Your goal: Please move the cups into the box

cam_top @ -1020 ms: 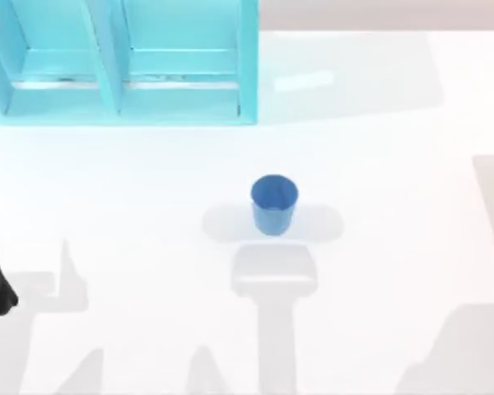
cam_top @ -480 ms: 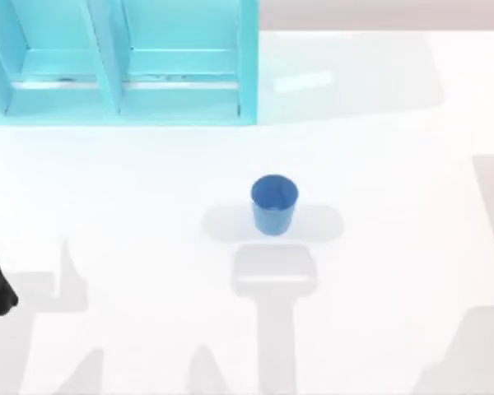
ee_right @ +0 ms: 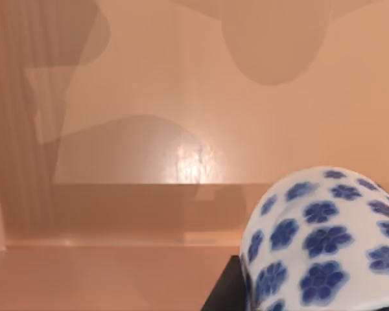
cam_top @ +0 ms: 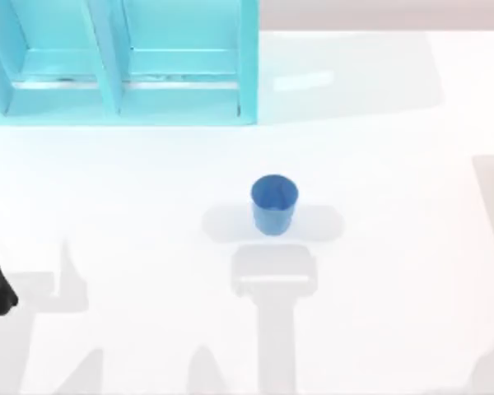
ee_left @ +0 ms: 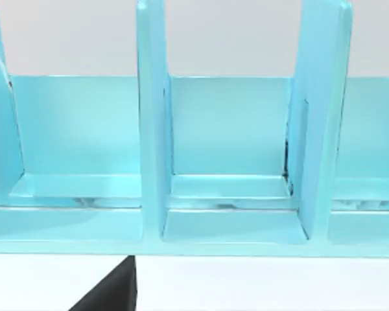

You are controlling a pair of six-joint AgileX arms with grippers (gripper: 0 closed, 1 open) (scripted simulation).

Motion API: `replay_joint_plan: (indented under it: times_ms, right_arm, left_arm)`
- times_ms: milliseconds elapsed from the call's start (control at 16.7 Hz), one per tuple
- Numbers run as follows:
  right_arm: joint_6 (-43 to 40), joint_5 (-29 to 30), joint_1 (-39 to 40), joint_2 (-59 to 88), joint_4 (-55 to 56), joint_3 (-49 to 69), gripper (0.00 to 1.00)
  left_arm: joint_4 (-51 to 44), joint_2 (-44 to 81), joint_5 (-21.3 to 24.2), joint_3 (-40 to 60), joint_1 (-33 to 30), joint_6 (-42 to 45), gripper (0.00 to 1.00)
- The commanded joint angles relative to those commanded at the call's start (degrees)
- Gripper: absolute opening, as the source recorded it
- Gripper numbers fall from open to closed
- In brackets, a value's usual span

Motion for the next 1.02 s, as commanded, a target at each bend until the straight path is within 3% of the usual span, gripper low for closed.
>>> replay_joint_plan:
  times_ms: [180, 960, 1020]
  right_arm:
    - [0.0, 0.0, 0.0, 0.0, 0.0, 0.0, 0.0]
    - [0.0, 0.0, 0.0, 0.0, 0.0, 0.0, 0.98]
    - [0.0, 0.0, 0.0, 0.0, 0.0, 0.0, 1.0]
  left_arm:
    - [0.0, 0.0, 0.0, 0.0, 0.0, 0.0, 1.0]
    - [0.0, 0.0, 0.0, 0.0, 0.0, 0.0, 1.0]
    - [0.0, 0.0, 0.0, 0.0, 0.0, 0.0, 1.0]
